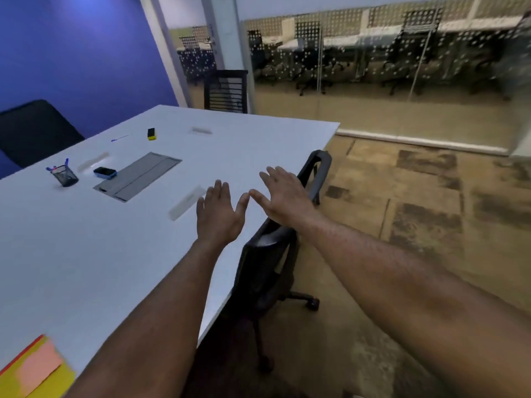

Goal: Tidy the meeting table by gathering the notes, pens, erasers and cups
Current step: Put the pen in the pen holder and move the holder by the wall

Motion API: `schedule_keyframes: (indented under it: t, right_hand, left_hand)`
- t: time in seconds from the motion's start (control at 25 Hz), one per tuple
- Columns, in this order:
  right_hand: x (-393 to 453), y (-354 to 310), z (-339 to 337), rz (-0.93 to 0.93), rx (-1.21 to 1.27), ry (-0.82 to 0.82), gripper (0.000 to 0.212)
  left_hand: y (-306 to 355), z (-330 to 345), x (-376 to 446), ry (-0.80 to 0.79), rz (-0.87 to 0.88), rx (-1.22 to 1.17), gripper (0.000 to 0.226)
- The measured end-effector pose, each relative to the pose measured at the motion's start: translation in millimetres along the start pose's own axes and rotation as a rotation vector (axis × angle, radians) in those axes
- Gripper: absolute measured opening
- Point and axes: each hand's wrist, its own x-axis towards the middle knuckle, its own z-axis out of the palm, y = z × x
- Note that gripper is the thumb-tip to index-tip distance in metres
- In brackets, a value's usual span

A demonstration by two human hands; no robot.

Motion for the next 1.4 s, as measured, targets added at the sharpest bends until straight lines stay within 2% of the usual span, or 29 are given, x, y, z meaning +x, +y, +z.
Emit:
schedule_keyframes:
  t: [0.12, 0.16, 0.32, 0.36, 0.44, 0.52, 0.8, 0.92, 0.96, 1.12, 1.24, 1.4]
  right_hand:
    - [-11, 112, -52, 0.121, -0.026, 0.083, 0.074]
    - [-10, 119, -57, 0.136, -0.028, 0.067, 0.074]
    - [-32, 259, -106, 0.26, -0.097, 0.087, 0.072]
    - [-35, 267, -106, 0.285, -0.103, 0.073, 0.072]
    - [-45, 328, -124, 0.349, -0.132, 0.069, 0.073]
    - [-42, 380, -133, 0.41, -0.126, 0.078, 0.074]
    - [-19, 506, -115, 0.533, -0.153, 0.065, 0.073]
    - [37, 581, -109, 0.601, -0.148, 0.063, 0.074]
    - [37, 588, -109, 0.599, -0.168, 0.065, 0.074]
    - [116, 669, -116, 0.675, -0.151, 0.077, 0.072]
    - [149, 713, -119, 0.702, -0.14, 0.062, 0.072]
    - [208, 771, -100, 0.697, -0.128, 0.062, 0.073]
  left_hand:
    - [116, 21, 45, 0.001, 0.14, -0.034, 0.074]
    - [121, 20, 52, 0.048, 0.141, -0.04, 0.073]
    - [265, 60, 93, 0.015, 0.267, -0.093, 0.072]
    - [271, 66, 93, 0.022, 0.273, -0.091, 0.073]
    - [333, 90, 107, -0.073, 0.323, -0.118, 0.075]
    - [381, 114, 128, -0.092, 0.358, -0.127, 0.077]
    - [464, 196, 206, -0.193, 0.434, -0.092, 0.078]
    - [507, 246, 285, -0.228, 0.453, -0.106, 0.079]
    - [508, 251, 288, -0.231, 0.455, -0.091, 0.079]
    - [561, 290, 393, -0.288, 0.51, -0.059, 0.078]
    - [585, 306, 441, -0.329, 0.527, -0.042, 0.078]
    - [611, 341, 512, -0.319, 0.535, -0.029, 0.078]
